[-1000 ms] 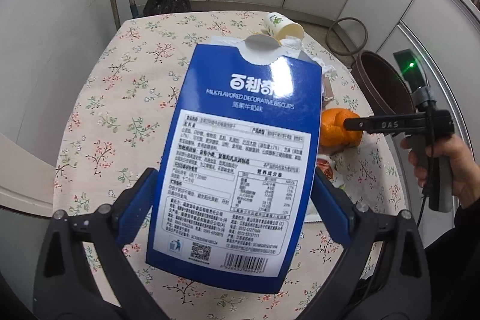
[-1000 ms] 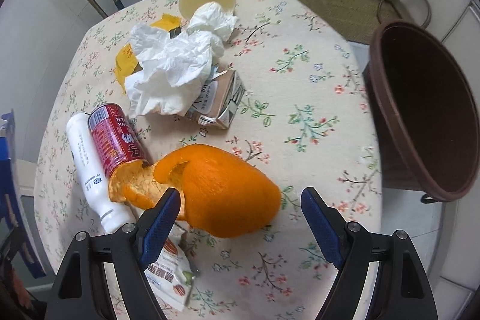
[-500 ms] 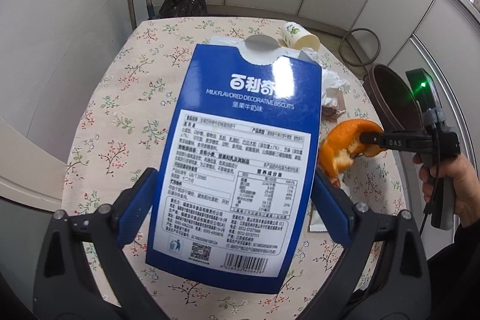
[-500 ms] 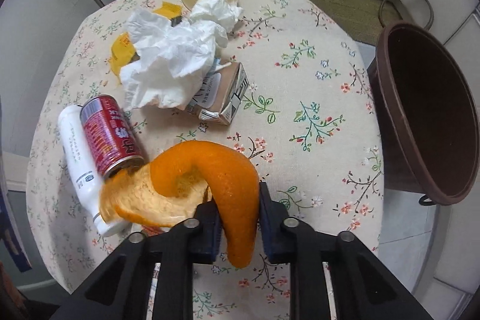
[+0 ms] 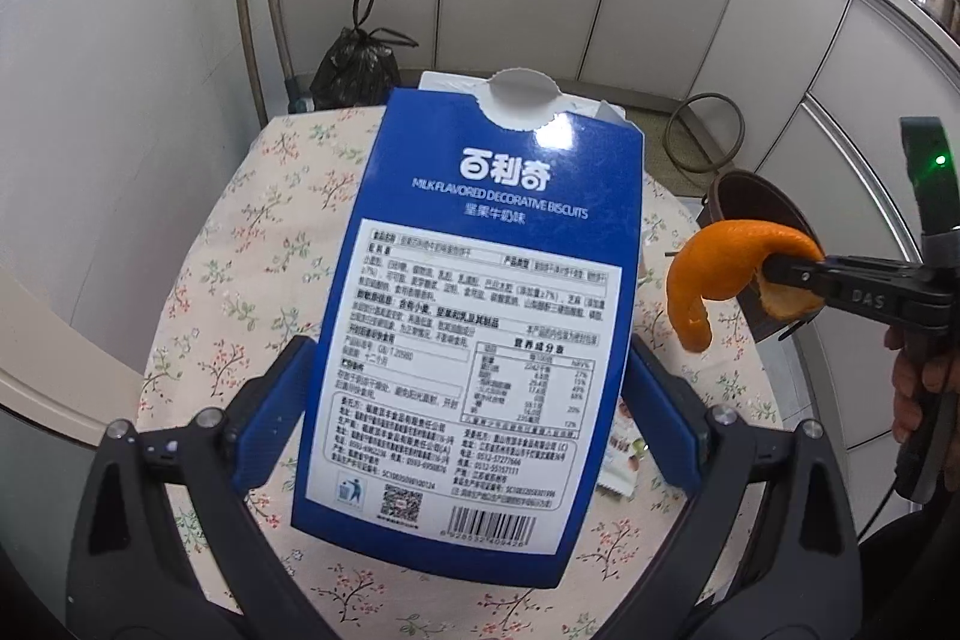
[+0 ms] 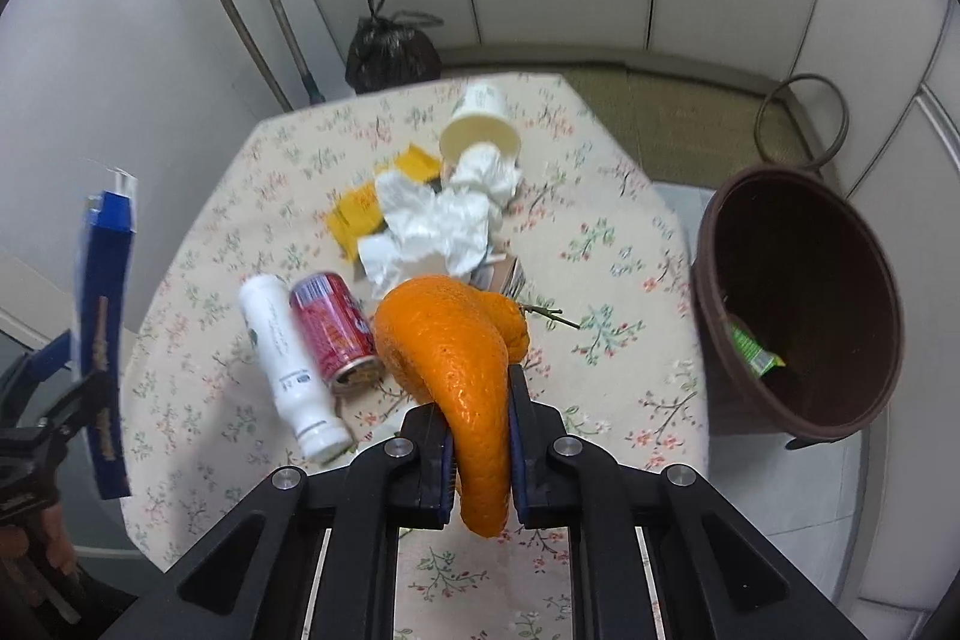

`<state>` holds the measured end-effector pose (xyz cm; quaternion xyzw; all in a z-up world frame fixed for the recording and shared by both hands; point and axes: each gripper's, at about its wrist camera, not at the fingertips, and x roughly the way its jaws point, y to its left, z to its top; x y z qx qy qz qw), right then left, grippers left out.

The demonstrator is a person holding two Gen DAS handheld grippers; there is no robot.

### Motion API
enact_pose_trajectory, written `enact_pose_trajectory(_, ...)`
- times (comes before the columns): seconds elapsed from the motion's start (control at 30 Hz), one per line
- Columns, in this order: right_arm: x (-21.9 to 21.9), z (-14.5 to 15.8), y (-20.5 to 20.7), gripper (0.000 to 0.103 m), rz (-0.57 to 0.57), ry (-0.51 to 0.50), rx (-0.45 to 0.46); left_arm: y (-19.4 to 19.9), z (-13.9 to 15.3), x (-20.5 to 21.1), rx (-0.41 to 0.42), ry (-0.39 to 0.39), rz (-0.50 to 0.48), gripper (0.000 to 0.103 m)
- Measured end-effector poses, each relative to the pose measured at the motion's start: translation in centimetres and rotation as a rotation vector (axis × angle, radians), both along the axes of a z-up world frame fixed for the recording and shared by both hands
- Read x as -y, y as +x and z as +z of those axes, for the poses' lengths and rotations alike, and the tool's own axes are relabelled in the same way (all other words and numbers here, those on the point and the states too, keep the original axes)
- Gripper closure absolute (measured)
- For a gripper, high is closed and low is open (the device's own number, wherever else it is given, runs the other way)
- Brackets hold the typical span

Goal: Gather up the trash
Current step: 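Move both tools over the bucket and drop the box and orange peel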

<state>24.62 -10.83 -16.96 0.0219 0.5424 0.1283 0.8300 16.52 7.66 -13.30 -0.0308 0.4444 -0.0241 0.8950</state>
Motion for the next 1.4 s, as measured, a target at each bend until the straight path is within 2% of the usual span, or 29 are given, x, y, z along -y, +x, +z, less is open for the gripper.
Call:
enact_pose_trajectory(0.27, 4.5, 5.4, -1.8, 0.089, -0.069, 0.065, 0.115, 0.9, 1.6, 3.6, 0.050, -0.020, -0.037, 0.006)
enact_pose_trajectory(0.5, 10.6, 7.2, -2.6, 0.089, -0.190, 0.111, 0.163, 2.7, 2.3, 9.2, 0.067, -0.047, -0.118, 0.005)
enact_pose_trajectory(0.73, 17.3, 6.6, -2.4, 0.089, -0.331, 0.125, 0.165, 5.9, 2.0, 17.4, 0.057, -0.064, -0.224, 0.006)
enact_pose_trajectory(0.9, 21.8, 5.9, -2.4, 0.089, -0.419, 0.119, 0.162, 9.1, 0.6, 24.5, 0.035, -0.069, -0.287, 0.006)
enact_pose_trajectory(1.03, 25.2, 4.6, -1.9, 0.089, -0.480, 0.112, 0.147, 8.2, 0.9, 24.8, 0.025, -0.051, -0.322, 0.006)
enact_pose_trajectory(1.23, 28.5, 2.4, -1.1, 0.089, -0.537, 0.106, 0.118, 9.0, 0.1, 24.8, 0.004, -0.049, -0.350, 0.005)
enact_pose_trajectory(1.4, 30.5, 0.3, -0.6, 0.089, -0.570, 0.116, 0.089, 11.2, -1.8, 28.3, -0.002, -0.046, -0.360, 0.005)
